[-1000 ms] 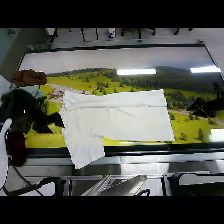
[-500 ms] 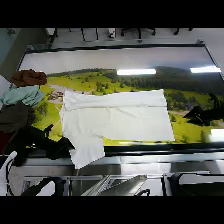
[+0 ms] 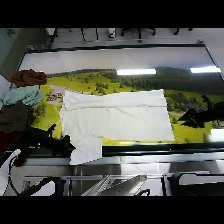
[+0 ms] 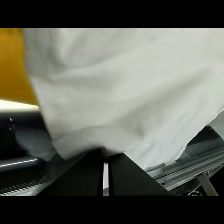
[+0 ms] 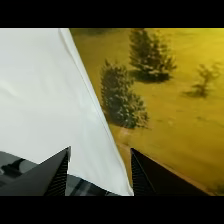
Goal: Fold the shirts.
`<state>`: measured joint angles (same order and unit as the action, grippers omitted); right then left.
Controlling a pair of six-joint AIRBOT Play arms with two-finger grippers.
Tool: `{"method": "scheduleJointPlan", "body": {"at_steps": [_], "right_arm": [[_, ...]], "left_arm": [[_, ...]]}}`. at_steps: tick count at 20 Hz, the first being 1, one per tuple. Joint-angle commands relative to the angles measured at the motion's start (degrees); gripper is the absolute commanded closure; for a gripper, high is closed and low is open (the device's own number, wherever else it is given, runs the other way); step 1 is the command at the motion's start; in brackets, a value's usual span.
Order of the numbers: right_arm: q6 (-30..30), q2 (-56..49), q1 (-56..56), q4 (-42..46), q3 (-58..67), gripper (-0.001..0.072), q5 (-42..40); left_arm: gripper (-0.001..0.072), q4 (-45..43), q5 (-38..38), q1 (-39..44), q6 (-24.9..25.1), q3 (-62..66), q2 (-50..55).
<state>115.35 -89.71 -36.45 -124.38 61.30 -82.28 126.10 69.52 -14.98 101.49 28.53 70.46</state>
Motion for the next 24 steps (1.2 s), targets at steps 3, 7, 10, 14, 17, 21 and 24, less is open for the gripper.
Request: {"method": "scheduleJointPlan", "body": {"at_steps": [3, 7, 10, 14, 17, 21, 24], "right_arm": [[0.4, 0.0, 0.2, 3.1, -7.8, 0.0266, 2.0], [1.5, 0.0, 1.7, 2.1, -14.1, 0.0266, 3.4], [3.1, 0.0, 5.5, 0.2, -14.6, 0.0268, 5.4], [4.6, 0.2, 9.9, -3.4, -14.5, 0.0692, 8.8], [-0.3, 2.6, 9.3, 0.1, -14.5, 0.0692, 9.2], [-13.7, 9.2, 7.2, 17.1, -14.9, 0.0693, 8.6], [-15.1, 12.7, 6.3, 17.9, -15.4, 0.0693, 8.2]], "left_arm": [[0.0693, 1.0, 3.0, 0.0, 0.8, 3.9, -6.3], [0.0693, 1.1, 4.1, 0.0, 0.8, 4.3, -8.1], [0.0693, 1.0, 4.6, 0.0, 1.2, 4.3, -8.2], [0.0693, 0.4, 5.6, -0.1, 1.0, 4.3, -8.2], [0.0693, -5.7, 8.6, 0.0, -4.2, 4.3, -8.2], [0.0693, -15.2, 12.9, 0.0, -7.7, 4.3, -10.0], [0.0694, -15.5, 9.6, 0.0, -8.2, 4.3, -16.7]]}}
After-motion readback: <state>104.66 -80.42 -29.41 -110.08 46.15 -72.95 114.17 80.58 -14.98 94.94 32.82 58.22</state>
